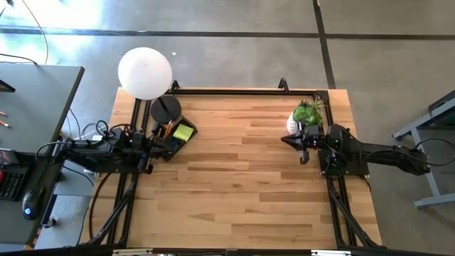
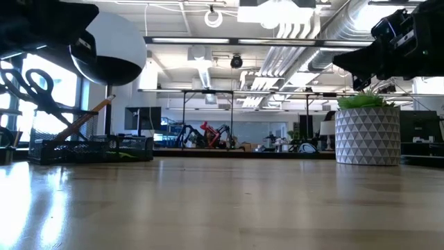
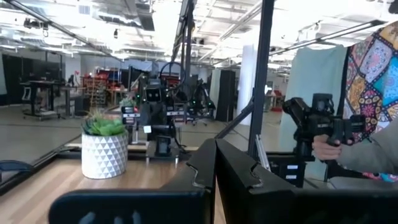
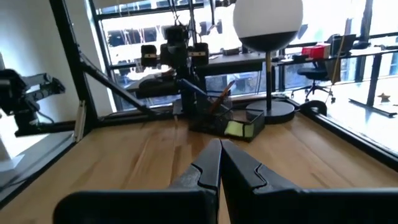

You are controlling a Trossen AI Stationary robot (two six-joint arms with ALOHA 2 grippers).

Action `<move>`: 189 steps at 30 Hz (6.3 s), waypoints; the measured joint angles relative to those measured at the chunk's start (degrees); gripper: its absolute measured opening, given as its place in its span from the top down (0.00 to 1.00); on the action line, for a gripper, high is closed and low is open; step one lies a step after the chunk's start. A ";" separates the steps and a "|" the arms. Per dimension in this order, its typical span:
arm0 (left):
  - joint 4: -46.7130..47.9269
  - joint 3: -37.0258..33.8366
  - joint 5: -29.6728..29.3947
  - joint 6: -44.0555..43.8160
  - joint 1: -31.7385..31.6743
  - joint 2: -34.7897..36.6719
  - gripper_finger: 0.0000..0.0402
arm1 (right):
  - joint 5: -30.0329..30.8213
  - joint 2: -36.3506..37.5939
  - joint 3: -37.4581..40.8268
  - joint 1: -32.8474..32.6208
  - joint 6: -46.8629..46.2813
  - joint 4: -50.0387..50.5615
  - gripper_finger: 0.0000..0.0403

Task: Pick and place office supplies into organizer
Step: Return to Home Position

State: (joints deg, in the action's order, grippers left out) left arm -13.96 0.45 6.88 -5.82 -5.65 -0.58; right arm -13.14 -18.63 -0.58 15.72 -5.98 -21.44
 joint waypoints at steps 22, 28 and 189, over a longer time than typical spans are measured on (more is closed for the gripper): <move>11.69 0.07 -3.54 4.50 0.04 0.00 1.00 | 0.56 -0.02 0.04 -0.02 0.47 10.69 0.99; 12.63 0.07 -3.53 4.50 0.04 0.00 1.00 | 4.71 -0.34 0.04 -0.04 -2.96 10.87 1.00; 12.43 0.07 -1.56 4.04 0.04 0.00 0.99 | 6.31 -0.48 0.09 0.00 -7.01 10.48 0.99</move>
State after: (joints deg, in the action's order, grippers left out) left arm -1.52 0.51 5.32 -1.78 -5.61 -0.58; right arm -6.83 -19.11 -0.49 15.73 -12.99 -10.96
